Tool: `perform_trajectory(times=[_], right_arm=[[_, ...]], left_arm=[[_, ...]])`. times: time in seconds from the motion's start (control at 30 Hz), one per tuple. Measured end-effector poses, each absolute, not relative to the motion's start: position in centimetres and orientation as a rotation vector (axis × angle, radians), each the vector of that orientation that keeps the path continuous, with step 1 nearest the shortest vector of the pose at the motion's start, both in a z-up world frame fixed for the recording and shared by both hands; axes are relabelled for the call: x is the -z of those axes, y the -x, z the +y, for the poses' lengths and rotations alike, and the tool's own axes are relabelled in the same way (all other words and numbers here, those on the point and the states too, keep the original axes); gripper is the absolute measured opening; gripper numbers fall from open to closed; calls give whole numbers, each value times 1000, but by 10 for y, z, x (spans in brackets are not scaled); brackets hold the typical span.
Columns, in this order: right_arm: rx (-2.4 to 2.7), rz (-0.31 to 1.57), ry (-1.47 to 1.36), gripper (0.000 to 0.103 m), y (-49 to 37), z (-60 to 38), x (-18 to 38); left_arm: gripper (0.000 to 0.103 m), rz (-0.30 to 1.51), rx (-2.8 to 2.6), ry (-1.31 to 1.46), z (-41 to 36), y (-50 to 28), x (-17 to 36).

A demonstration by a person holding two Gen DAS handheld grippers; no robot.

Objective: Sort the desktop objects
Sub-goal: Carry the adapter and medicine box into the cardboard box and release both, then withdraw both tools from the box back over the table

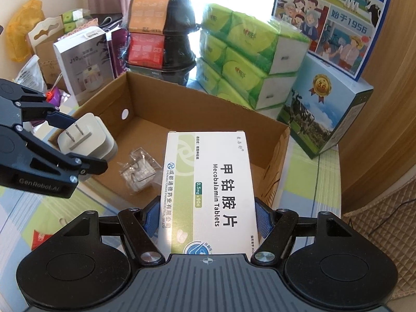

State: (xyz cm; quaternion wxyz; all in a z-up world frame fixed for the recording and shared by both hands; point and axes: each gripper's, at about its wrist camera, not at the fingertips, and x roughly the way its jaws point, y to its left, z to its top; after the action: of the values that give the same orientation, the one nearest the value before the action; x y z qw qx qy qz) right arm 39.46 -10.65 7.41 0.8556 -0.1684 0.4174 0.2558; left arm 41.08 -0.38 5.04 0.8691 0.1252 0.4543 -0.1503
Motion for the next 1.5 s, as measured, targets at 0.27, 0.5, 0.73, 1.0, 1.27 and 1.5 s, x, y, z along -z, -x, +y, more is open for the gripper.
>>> perform_trajectory(times=[0.27, 0.5, 0.73, 1.0, 1.27, 1.5], right_arm=[[-500, 873, 316, 68, -414, -100, -68], [-480, 882, 304, 68, -426, -96, -60], [-464, 879, 290, 68, -432, -94, -56], [-417, 859, 203, 74, -440, -107, -54], [-418, 825, 173, 82, -414, -131, -75], [-452, 789, 195, 91, -341, -155, -88]], left_arm=[[60, 956, 284, -173, 9, -439, -39], [60, 961, 270, -119, 13, -454, -24], [70, 947, 245, -82, 19, -454, -19], [70, 933, 260, -48, 27, -439, -23], [71, 920, 270, -28, 32, -403, -36], [76, 887, 248, -10, 40, -343, -52]])
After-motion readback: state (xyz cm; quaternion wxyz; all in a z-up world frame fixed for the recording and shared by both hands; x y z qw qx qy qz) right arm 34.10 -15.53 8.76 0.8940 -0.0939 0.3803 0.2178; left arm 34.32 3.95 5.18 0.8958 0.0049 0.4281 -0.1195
